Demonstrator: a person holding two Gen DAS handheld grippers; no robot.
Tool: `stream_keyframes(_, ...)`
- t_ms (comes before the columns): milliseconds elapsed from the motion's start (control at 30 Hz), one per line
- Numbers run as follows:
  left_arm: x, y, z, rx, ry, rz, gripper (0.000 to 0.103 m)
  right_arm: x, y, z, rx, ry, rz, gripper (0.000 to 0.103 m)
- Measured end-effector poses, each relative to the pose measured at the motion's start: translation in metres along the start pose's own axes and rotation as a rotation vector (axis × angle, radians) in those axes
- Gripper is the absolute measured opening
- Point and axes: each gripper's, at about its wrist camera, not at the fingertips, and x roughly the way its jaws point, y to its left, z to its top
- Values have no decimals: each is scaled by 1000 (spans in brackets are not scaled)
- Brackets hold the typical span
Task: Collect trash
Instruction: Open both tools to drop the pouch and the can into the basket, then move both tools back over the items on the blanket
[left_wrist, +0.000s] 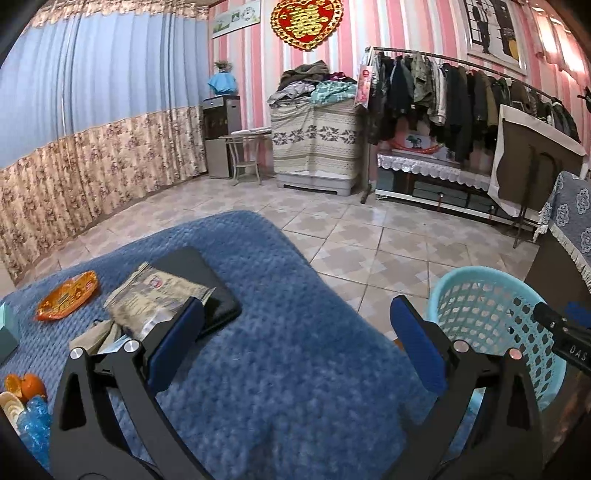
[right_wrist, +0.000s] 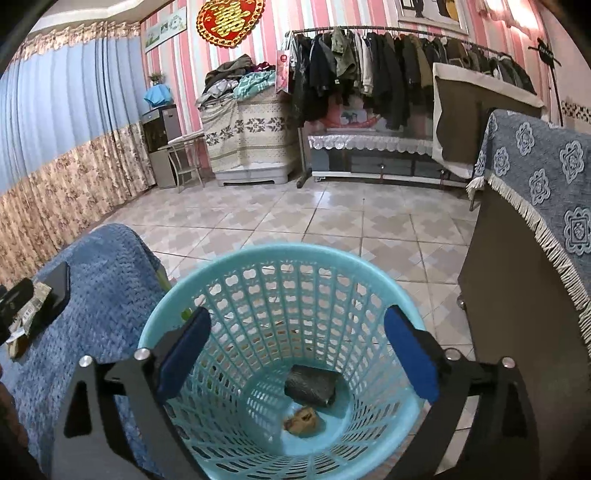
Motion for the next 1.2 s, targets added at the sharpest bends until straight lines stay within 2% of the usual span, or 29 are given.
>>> stream_keyframes(233,-14,26,-12,-20,4,27,98,-2,8,0,-25,7,7,93)
stream_keyframes(400,-29,53,-20,-81,8,21,98,-5,21,-1,-41,2,24,93)
stream_keyframes(533,-47,65,-32,-67,-9,56,98,-11,38,-3,-48,0,63,93)
stream_keyframes(733,-81,98,-53,-96,-43,148,98,-22,82,-12,-163,-12,105,93)
stream_keyframes(867,-105,123,-65,-136,-69,210,98,-29,104,-20,-192,0,146,93)
stream_keyframes(1200,-149,181,-111,-142,-16,327,98,-47,153,-40,-256,26,245,94)
